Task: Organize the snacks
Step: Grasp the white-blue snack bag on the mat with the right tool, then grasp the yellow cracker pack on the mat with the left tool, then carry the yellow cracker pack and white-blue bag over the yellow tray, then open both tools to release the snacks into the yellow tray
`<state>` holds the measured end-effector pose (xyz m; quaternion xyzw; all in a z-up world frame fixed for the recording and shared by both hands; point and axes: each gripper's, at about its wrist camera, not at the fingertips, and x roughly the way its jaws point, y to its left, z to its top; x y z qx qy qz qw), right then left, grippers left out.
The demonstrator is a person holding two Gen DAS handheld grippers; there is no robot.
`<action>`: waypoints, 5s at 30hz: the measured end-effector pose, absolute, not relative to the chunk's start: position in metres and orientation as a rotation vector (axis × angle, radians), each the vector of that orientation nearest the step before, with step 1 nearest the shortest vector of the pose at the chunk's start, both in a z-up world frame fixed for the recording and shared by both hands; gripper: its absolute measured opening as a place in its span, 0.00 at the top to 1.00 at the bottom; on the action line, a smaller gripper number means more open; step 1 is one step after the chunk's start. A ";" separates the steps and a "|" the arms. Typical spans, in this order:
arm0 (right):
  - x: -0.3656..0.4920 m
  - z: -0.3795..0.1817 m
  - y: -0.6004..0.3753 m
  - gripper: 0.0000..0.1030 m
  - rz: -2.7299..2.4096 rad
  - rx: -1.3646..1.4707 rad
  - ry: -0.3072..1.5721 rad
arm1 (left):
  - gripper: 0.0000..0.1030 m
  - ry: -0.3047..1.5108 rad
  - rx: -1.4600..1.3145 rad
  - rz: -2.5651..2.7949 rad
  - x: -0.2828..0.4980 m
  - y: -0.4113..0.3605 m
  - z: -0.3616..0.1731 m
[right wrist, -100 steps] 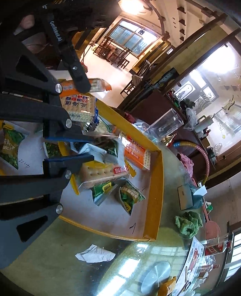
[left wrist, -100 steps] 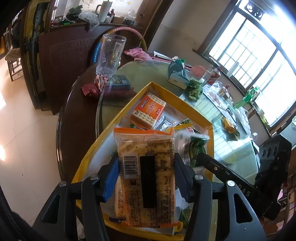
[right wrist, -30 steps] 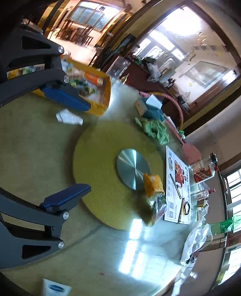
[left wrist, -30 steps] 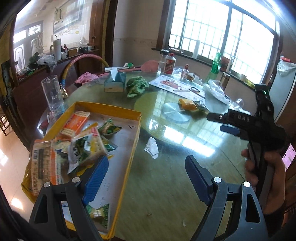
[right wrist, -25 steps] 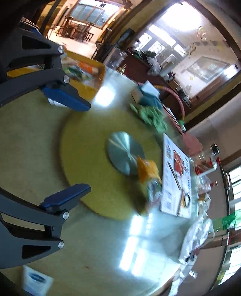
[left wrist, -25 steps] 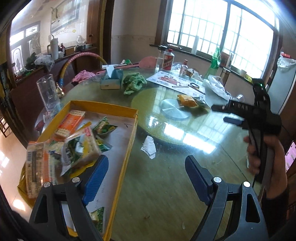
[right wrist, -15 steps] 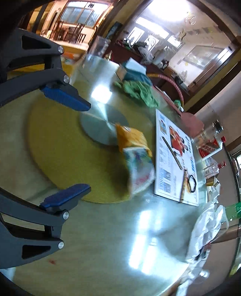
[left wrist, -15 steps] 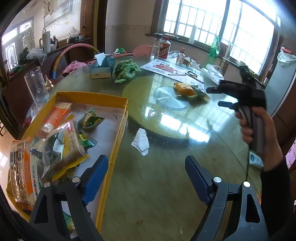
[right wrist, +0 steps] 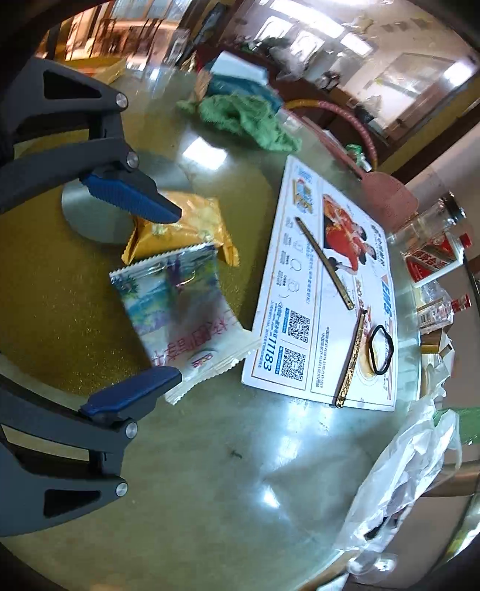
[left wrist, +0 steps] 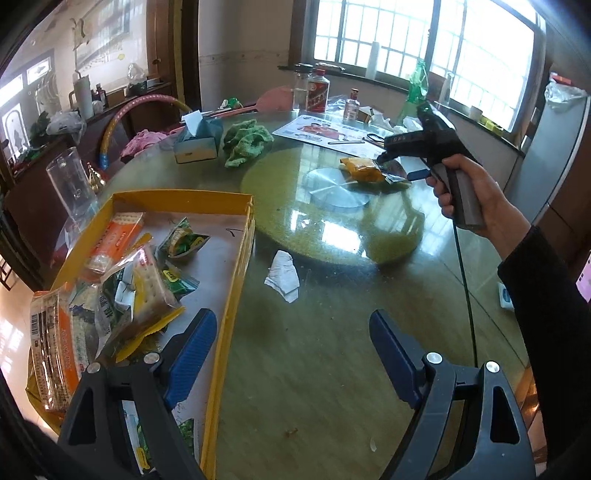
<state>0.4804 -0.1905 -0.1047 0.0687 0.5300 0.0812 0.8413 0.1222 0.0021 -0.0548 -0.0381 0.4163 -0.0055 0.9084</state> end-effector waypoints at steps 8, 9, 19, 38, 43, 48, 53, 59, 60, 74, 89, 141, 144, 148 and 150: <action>0.470 -0.088 -0.200 0.33 0.168 0.092 1.090 | 0.18 0.860 -0.062 -0.031 0.119 -0.005 -0.055; 0.471 -0.080 -0.204 0.26 0.176 0.122 1.071 | 0.18 0.863 -0.062 -0.033 0.119 -0.006 -0.056; 0.481 -0.099 -0.240 0.26 -0.066 0.453 1.135 | 0.18 0.860 -0.066 -0.030 0.117 0.000 -0.057; 0.442 -0.106 -0.231 0.81 0.032 0.455 1.105 | 0.18 0.880 -0.123 -0.076 0.144 -0.007 -0.055; 0.349 -0.092 -0.243 0.85 0.159 0.400 1.044 | 0.18 0.948 -0.111 -0.133 0.210 -0.033 -0.069; 0.295 -0.092 -0.281 0.85 0.189 0.455 0.978 | 0.18 1.014 -0.151 -0.154 0.291 -0.049 -0.088; 0.284 -0.100 -0.284 0.85 0.232 0.476 0.975 | 0.18 1.059 -0.169 -0.061 0.356 -0.069 -0.103; 0.283 -0.102 -0.286 0.85 0.163 0.400 0.945 | 0.18 1.038 -0.133 0.001 0.415 -0.098 -0.108; 0.284 -0.104 -0.289 0.85 0.174 0.413 0.952 | 0.18 1.019 -0.112 0.022 0.422 -0.102 -0.107; 0.282 -0.105 -0.302 0.85 0.181 0.431 0.944 | 0.54 1.014 0.004 0.077 0.435 -0.118 -0.125; 0.250 -0.075 -0.238 0.85 0.309 0.206 0.861 | 0.54 1.008 -0.016 -0.111 0.177 -0.087 -0.127; 0.101 -0.070 0.055 0.16 0.466 -0.018 0.839 | 0.19 0.642 -0.045 0.355 0.029 0.157 -0.019; 0.080 -0.070 0.060 0.16 0.448 -0.060 0.839 | 0.19 0.639 -0.022 0.359 0.020 0.156 -0.018; 0.074 -0.072 0.058 0.16 0.456 0.001 0.878 | 0.19 0.635 0.012 0.361 0.010 0.154 -0.019; 0.070 -0.072 0.060 0.16 0.460 0.005 0.889 | 0.19 0.641 0.011 0.358 0.008 0.155 -0.021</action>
